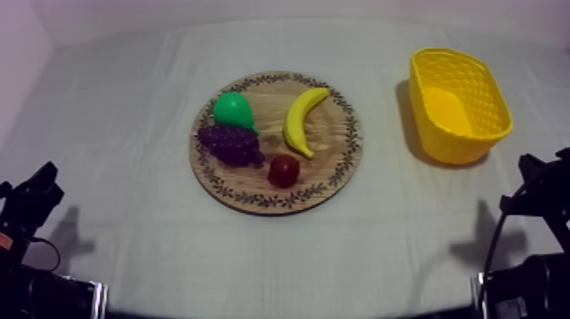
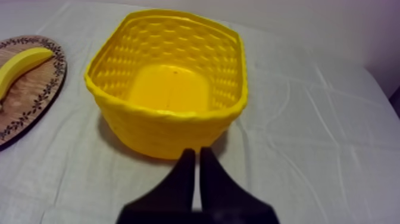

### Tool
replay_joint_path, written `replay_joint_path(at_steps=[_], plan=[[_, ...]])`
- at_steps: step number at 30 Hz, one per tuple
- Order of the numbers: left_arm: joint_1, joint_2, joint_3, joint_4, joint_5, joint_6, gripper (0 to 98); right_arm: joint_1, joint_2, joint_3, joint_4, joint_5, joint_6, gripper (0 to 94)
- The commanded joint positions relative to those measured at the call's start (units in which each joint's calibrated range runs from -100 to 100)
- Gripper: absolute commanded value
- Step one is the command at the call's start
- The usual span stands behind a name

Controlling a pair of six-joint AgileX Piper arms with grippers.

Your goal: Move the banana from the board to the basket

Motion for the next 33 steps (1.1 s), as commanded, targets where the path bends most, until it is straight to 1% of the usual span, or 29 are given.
replay_joint_path(at_steps=[1, 8, 11, 14, 17, 21, 26, 29, 33], plan=[[-0.01, -0.03, 0.03, -0.01, -0.02, -0.01, 0.1, -0.01, -0.04, 0.05, 0.02, 0.03, 0.02, 0.5], [-0.01, -0.03, 0.03, -0.01, -0.02, -0.01, 0.1, -0.01, -0.04, 0.05, 0.02, 0.03, 0.02, 0.5], [-0.01, -0.03, 0.03, -0.01, -0.02, -0.01, 0.1, -0.07, -0.04, 0.05, 0.04, 0.45, -1.55, 0.5], [-0.01, -0.03, 0.03, -0.01, -0.02, 0.01, 0.1, -0.94, 0.38, 0.05, 0.13, 1.56, -1.37, 0.5], [-0.01, -0.03, 0.03, -0.01, -0.02, 0.0, 0.1, -2.34, 3.8, -2.55, 1.6, 1.42, -2.73, 0.5], [-0.01, -0.03, 0.03, -0.01, -0.02, -0.01, 0.1, -3.39, 15.15, -15.6, 3.15, 3.8, -5.12, 0.5], [-0.01, -0.03, 0.03, -0.01, -0.02, -0.01, 0.1, -4.66, 31.81, -38.52, 3.95, 10.94, -7.77, 0.5], [-0.01, -0.03, 0.03, -0.01, -0.02, -0.01, 0.1, -6.85, 40.47, -51.38, 5.29, 14.99, -10.5, 0.5], [-0.01, -0.03, 0.03, -0.01, -0.02, -0.01, 0.1, -11.94, 50.25, -65.26, 7.85, 20.75, -14.79, 0.5]])
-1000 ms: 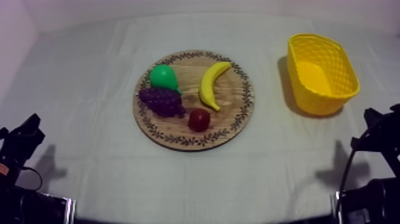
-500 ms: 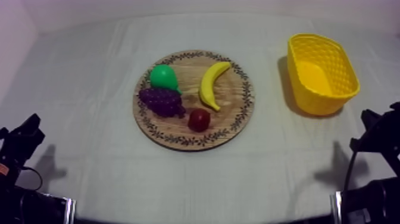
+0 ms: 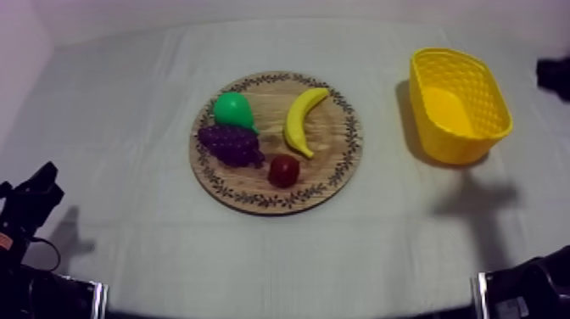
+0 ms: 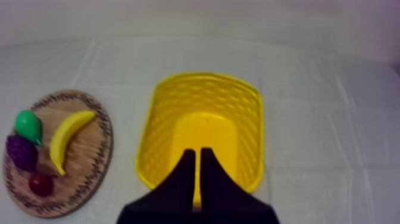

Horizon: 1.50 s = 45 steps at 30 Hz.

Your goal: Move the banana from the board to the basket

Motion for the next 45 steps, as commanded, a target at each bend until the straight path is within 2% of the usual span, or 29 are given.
replay_joint_path(at_steps=[1, 10, 21, 31, 45], plan=[[-0.01, -0.03, 0.03, -0.01, -0.02, -0.01, 0.1, -4.54, 12.7, -20.96, 1.78, 4.29, -4.04, 0.5], [-0.01, -0.03, 0.03, -0.01, -0.02, -0.01, 0.1, -17.96, 28.22, -34.02, 7.88, 14.48, -13.98, 0.5], [-0.01, -0.03, 0.03, -0.01, -0.02, -0.01, 0.1, -27.15, 46.09, -39.46, 13.28, 20.7, -23.13, 0.5], [-0.01, -0.03, 0.03, -0.01, -0.02, -0.01, 0.1, -29.19, 59.35, -43.64, 14.78, 22.5, -26.63, 0.5], [-0.01, -0.03, 0.03, -0.01, -0.02, -0.01, 0.1, -28.58, 72.4, -51.73, 14.61, 22.83, -27.05, 0.5]])
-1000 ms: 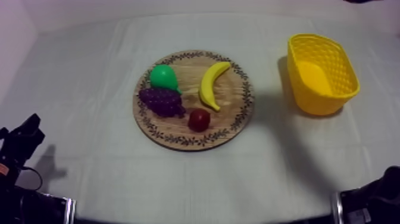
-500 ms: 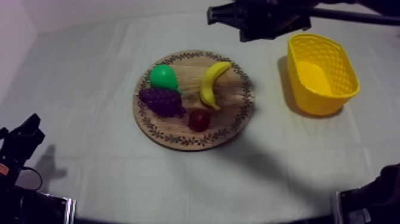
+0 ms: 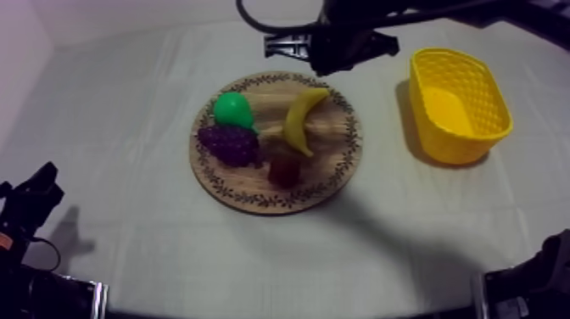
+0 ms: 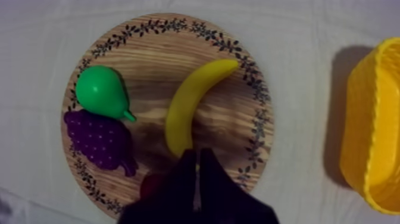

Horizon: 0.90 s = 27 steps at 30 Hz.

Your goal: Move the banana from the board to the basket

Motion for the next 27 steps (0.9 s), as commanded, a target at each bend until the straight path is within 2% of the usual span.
replay_joint_path(at_steps=[1, 11, 12, 16, 17, 20, 21, 23, 27], plan=[[-0.01, -0.03, 0.03, -0.01, -0.02, -0.01, 0.1, 0.09, 1.78, -0.42, -0.01, -0.08, -0.13, 0.5], [-0.01, -0.03, 0.03, -0.01, -0.02, -0.01, 0.1, 0.48, 4.34, -1.19, -0.35, -1.24, 0.67, 0.5], [-0.01, -0.03, 0.03, -0.01, -0.02, -0.01, 0.1, 0.49, 4.42, -1.45, -0.66, -1.41, 1.38, 3.5], [-0.01, -0.03, 0.03, -0.01, -0.02, -0.01, 0.1, 0.79, 4.62, -2.89, -2.1, -0.99, 3.11, 22.1], [-0.01, -0.03, 0.03, -0.01, -0.02, -0.01, 0.1, 0.92, 4.64, -3.31, -2.51, -0.75, 3.31, 29.5], [-0.01, -0.03, 0.03, -0.01, -0.02, -0.01, 0.1, 0.99, 4.62, -4.39, -3.01, 0.25, 3.75, 66.2], [-0.01, -0.03, 0.03, -0.01, -0.02, -0.01, 0.1, 0.85, 4.64, -4.62, -2.92, 0.55, 3.93, 74.1], [-0.01, -0.03, 0.03, -0.01, -0.02, -0.01, 0.1, 0.45, 4.69, -4.9, -2.39, 1.2, 3.71, 83.5], [-0.01, -0.03, 0.03, -0.01, -0.02, -0.01, 0.1, 0.36, 4.78, -5.04, -2.73, 1.37, 3.8, 90.2]])
